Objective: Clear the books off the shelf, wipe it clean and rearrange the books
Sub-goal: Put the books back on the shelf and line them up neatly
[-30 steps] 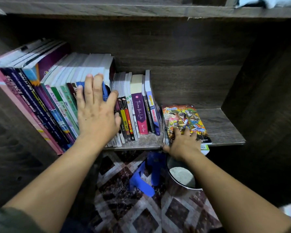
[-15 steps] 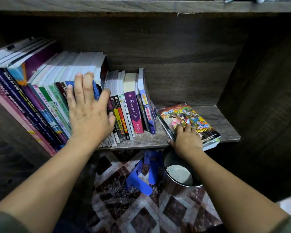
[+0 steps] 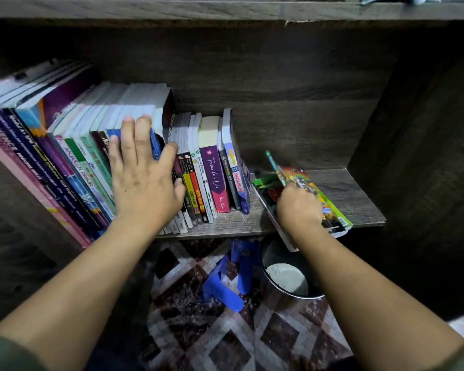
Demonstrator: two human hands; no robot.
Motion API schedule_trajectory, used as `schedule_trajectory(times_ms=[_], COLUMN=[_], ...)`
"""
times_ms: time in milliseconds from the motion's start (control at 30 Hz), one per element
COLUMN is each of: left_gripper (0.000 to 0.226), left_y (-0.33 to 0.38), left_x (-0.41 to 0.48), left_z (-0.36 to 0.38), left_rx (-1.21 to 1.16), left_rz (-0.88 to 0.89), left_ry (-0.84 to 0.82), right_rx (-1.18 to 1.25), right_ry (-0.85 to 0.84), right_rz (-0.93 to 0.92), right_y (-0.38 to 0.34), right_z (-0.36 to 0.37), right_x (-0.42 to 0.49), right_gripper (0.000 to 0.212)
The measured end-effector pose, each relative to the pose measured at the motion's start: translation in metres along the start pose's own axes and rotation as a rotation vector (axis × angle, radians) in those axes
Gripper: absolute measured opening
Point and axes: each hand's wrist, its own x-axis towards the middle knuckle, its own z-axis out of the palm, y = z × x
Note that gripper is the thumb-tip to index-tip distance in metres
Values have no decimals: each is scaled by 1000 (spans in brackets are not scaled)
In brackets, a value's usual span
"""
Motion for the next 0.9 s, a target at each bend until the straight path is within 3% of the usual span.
schedule_trajectory(times_ms=[100,267,367,467,567,667,767,900], left_gripper=[60,60,60,59,59,60,60,61], left_y=[1,1,-1,-3,-3,-3,-4,-4], left_x=[1,1,1,0,0,-1,-1,0], left_z=[0,0,0,0,-1,-2,-2,-3], left_rx=[4,9,10,3,-2,-1,-8,-6], left_rz=[-7,-13,-2,11,15,18,21,18], left_ry=[-8,-19,-17,-4,-8,-14,-6,-5], right_rx=[181,389,438,636,858,988,813,435], right_ry=[161,285,391,537,373,88,-117,-155], right_rz=[23,-12,-85,-265,-391,-228,-159,-202], right_y=[-14,-41,-55,-63,-67,-66,-55,-45], right_z=[-14,-20,-15,-9,11,27,34,35], right_x=[0,-8,-12,-11,-12,-13,-7,4], right_gripper=[25,29,37,42,41,37,50,61])
